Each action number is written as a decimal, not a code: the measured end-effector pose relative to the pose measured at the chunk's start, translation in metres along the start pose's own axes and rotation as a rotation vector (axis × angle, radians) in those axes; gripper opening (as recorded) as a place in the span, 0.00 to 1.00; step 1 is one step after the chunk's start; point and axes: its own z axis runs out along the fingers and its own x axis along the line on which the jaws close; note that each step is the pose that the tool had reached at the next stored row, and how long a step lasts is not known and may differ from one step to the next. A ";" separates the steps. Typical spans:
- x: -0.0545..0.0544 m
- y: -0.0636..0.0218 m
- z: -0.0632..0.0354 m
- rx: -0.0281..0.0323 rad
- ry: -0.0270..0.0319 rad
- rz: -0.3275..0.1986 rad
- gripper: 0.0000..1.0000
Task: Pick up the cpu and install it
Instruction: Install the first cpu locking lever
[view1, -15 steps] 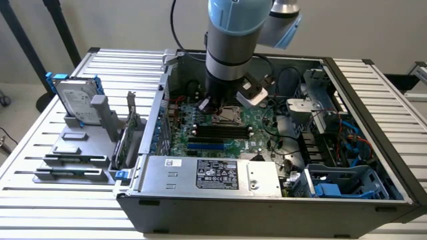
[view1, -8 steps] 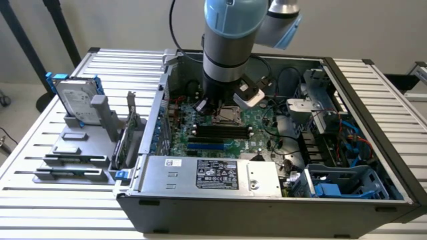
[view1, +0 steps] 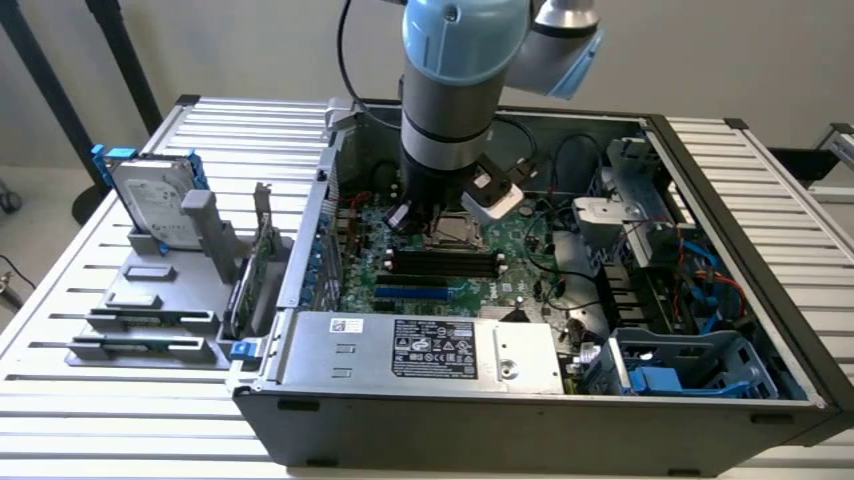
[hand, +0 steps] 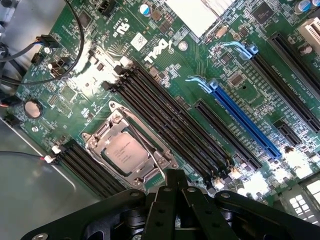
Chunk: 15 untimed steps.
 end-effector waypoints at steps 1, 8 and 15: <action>-0.001 -0.0002 0.0008 0.0000 0.0000 0.000 0.11; -0.002 -0.0027 0.0068 0.0000 -0.0001 0.000 0.11; -0.001 -0.0049 0.0134 0.0000 -0.0001 0.000 0.11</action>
